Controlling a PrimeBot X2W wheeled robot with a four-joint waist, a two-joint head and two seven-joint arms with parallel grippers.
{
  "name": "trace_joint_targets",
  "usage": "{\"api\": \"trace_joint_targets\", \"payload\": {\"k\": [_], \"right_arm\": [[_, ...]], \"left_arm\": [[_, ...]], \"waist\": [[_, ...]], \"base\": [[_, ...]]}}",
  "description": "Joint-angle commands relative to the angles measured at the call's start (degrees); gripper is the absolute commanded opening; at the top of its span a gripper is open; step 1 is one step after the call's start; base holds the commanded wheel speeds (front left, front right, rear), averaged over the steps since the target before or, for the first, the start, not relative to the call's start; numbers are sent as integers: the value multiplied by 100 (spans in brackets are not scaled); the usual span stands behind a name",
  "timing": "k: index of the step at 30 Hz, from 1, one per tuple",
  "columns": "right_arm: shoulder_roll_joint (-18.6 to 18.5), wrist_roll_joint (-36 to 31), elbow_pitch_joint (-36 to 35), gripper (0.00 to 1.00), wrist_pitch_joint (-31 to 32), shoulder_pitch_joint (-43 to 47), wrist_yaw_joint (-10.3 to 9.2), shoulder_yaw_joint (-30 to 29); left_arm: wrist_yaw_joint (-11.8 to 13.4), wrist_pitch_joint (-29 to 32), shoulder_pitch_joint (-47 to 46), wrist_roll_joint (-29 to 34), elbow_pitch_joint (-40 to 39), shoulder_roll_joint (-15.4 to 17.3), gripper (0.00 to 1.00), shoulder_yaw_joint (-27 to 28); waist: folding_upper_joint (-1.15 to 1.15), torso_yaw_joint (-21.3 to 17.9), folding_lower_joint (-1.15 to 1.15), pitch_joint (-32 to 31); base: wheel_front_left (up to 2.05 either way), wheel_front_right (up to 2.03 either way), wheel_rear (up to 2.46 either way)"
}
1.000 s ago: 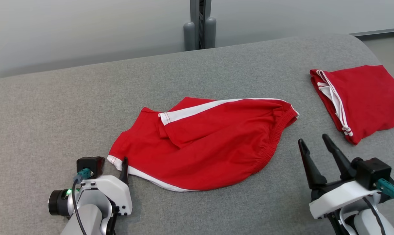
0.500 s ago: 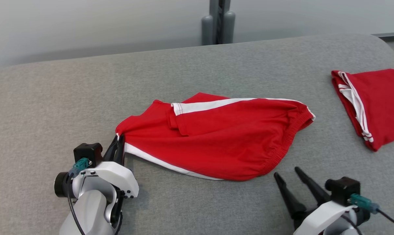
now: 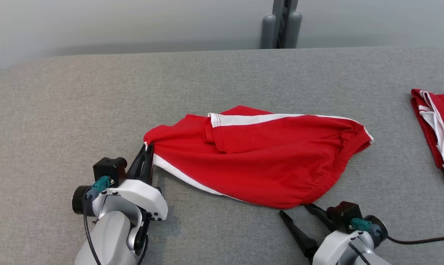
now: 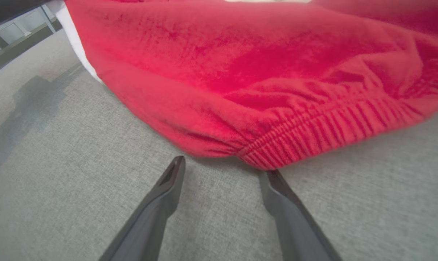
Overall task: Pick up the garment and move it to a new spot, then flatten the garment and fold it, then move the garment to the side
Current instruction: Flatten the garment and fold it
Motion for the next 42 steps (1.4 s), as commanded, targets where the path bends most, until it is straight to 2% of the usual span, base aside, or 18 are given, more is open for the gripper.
{"api": "trace_joint_targets", "payload": {"k": [1, 5, 6, 7, 8, 9, 17, 23, 31, 36, 42], "right_arm": [[-25, 40, 106, 100, -52, -101, 1, 98], [7, 130, 289, 100, -155, -283, 1, 303], [5, 157, 317, 95, -177, -318, 1, 337], [5, 157, 317, 95, -177, -318, 1, 337], [6, 189, 342, 38, -189, -343, 1, 369], [3, 262, 359, 0, -213, -393, 1, 413], [-183, 666, 33, 0, -236, -423, 1, 420], [-702, 1105, -635, 0, -234, -510, 1, 396], [-1345, 1589, -1450, 0, -234, -617, 1, 30], [-1520, 1722, -1759, 0, -235, -603, 1, -128], [-1558, 1864, -2176, 0, -235, -611, 1, -450]], "left_arm": [[36, -20, 45, -36, -25, 27, 0, -6], [61, -21, 66, -62, -74, 25, 0, -42], [71, -21, 80, -70, -81, 25, 0, -45], [71, -21, 80, -70, -81, 25, 0, -45], [72, -21, 92, -78, -85, 25, 0, -48], [90, -21, 108, -92, -90, 25, 0, -49], [127, -22, 134, -112, -111, 54, 0, 41], [119, -21, 176, -130, -181, 129, 0, 117], [116, -21, 266, -193, -324, 145, 0, 188], [90, -21, 278, -209, -424, 140, 0, 164], [115, -21, 284, -237, -652, 152, 0, 132]], "waist": [[0, 37, 0, -1], [0, 70, 0, -6], [0, 71, 0, -6], [0, 71, 0, -6], [0, 72, 0, -5], [0, 69, 0, -7], [0, 24, 0, -46], [0, -48, 0, -165], [0, -105, 0, -330], [0, -114, 0, -396], [0, -106, 0, -428]], "base": [[0, 0, 0], [0, 0, 0], [0, 0, 0], [0, 0, 0], [0, 0, 0], [0, 0, 0], [0, 0, 0], [0, 0, 0], [0, 0, 0], [0, 0, 0], [0, 0, 0]]}}
